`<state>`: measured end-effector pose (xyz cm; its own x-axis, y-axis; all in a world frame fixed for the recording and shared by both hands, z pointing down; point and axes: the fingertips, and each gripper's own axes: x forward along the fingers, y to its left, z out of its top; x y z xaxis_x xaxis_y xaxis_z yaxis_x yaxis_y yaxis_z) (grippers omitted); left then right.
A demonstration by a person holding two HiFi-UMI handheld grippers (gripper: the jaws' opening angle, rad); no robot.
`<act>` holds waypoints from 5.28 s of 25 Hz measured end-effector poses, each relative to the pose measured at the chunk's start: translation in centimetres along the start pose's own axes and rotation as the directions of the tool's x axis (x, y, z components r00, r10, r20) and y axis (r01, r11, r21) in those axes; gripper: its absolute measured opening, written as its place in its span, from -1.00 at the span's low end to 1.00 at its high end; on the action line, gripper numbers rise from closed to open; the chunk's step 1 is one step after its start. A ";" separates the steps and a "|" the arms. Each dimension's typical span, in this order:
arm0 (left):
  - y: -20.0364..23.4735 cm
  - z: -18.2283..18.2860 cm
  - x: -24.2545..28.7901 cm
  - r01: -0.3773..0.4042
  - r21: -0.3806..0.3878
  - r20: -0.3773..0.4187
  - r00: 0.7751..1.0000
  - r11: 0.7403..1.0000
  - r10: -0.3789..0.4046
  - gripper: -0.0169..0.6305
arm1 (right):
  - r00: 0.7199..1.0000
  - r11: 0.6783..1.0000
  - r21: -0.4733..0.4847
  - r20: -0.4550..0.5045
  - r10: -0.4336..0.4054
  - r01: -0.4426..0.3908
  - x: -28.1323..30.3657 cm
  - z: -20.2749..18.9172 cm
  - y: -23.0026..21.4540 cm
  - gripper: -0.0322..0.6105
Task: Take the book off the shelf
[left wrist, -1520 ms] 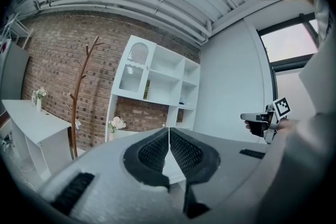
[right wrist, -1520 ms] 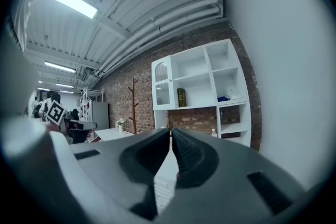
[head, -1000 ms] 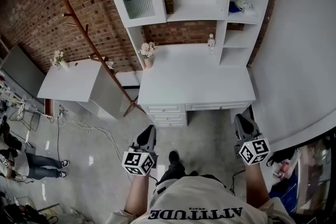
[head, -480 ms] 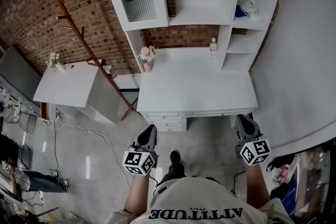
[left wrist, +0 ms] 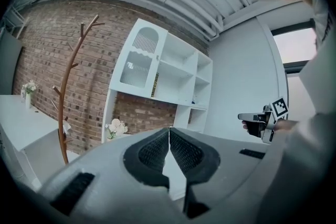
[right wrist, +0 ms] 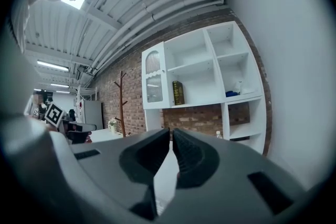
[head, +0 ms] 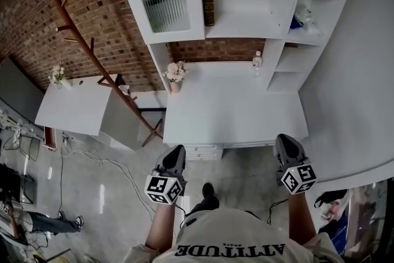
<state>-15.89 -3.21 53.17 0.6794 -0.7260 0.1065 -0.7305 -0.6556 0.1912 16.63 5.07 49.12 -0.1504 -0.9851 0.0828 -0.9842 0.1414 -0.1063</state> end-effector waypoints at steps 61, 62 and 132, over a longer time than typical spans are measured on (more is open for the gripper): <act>7.1 5.3 19.5 -0.193 -0.007 0.037 0.981 0.981 0.193 -0.87 | 0.936 0.925 -0.160 0.009 0.351 -0.345 32.7 12.3 -8.6 -0.79; 6.8 5.4 19.6 -0.203 -0.007 0.039 0.978 0.979 0.203 -0.87 | 0.930 0.918 -0.164 0.007 0.367 -0.361 33.7 12.9 -8.7 -0.79; 16.9 6.3 17.0 -0.334 -0.083 0.048 0.940 0.939 0.338 -0.87 | 0.925 0.914 -0.146 -0.044 0.377 -0.379 59.3 18.4 -2.1 -0.13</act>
<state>-17.12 -27.94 52.05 0.3879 -0.9141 0.1184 -0.9071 -0.3559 0.2247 11.46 -55.42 36.06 -0.5144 -0.8538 0.0803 -0.8558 0.5171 0.0158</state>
